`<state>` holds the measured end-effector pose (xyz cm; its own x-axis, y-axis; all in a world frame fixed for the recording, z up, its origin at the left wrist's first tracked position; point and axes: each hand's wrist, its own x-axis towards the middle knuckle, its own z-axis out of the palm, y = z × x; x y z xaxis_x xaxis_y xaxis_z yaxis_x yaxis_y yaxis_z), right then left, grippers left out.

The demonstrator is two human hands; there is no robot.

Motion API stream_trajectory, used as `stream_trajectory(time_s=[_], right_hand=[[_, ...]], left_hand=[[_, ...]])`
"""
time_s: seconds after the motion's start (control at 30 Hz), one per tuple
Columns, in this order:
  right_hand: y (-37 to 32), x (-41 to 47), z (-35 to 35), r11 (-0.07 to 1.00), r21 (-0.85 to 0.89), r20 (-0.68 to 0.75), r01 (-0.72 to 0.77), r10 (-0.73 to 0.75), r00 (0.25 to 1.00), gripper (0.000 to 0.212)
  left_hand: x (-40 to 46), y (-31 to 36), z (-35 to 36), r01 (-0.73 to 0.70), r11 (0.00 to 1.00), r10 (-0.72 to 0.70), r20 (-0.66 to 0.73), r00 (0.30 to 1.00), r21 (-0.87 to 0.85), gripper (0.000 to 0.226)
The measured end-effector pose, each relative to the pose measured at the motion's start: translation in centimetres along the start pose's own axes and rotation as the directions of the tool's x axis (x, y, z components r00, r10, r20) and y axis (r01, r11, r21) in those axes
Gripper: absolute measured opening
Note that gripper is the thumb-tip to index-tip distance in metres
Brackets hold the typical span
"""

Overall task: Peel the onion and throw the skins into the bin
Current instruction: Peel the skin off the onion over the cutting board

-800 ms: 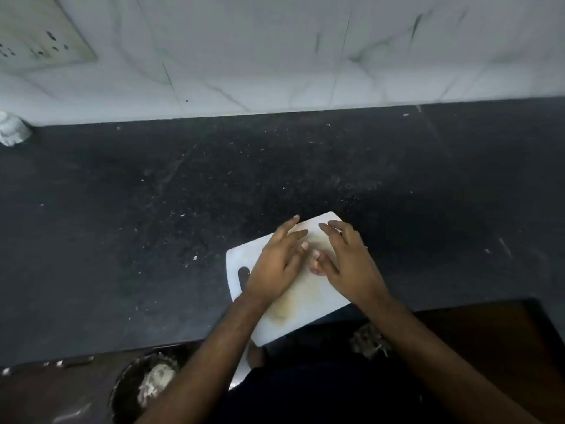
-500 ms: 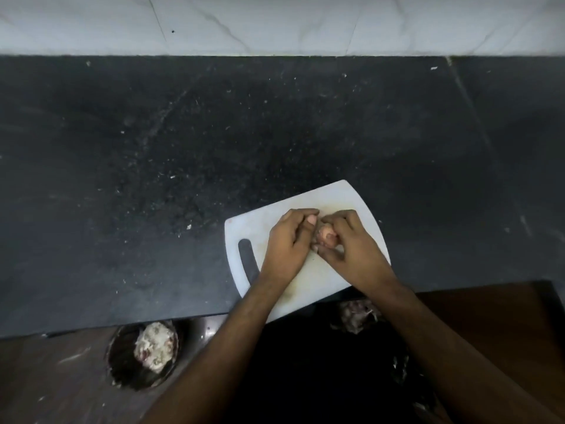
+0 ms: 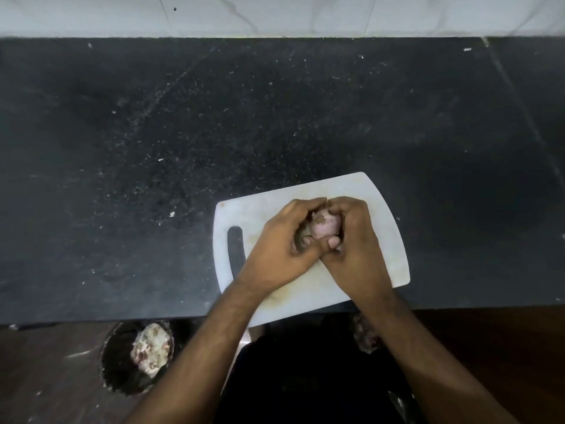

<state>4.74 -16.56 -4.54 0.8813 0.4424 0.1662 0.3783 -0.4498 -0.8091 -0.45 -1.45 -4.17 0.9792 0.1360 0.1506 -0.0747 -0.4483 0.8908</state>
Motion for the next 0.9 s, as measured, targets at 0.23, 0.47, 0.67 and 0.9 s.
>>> stream_trajectory(time_s=[0.23, 0.47, 0.67, 0.9], right_hand=[[-0.1, -1.1, 0.1, 0.997, 0.022, -0.021, 0.073, -0.072, 0.997, 0.049], [-0.8, -3.6, -1.0, 0.989, 0.113, 0.083, 0.098, -0.107, 0.991, 0.054], [-0.4, -3.8, -1.8, 0.963, 0.261, 0.018, 0.063, -0.07, 0.997, 0.039], [0.3, -3.3, -1.5, 0.956, 0.289, -0.044, 0.043, -0.032, 0.999, 0.016]], left_hand=[[-1.5, -0.1, 0.3, 0.033, 0.995, -0.038, -0.054, 0.998, -0.093, 0.067], [-4.0, 0.8, 0.1, 0.012, 0.979, -0.041, -0.145, 0.989, -0.201, 0.061], [-3.9, 0.6, 0.8, -0.038, 0.988, 0.005, -0.216, 0.976, -0.147, 0.058], [-3.7, 0.1, 0.7, -0.041, 0.996, 0.03, -0.148, 0.989, -0.073, 0.052]])
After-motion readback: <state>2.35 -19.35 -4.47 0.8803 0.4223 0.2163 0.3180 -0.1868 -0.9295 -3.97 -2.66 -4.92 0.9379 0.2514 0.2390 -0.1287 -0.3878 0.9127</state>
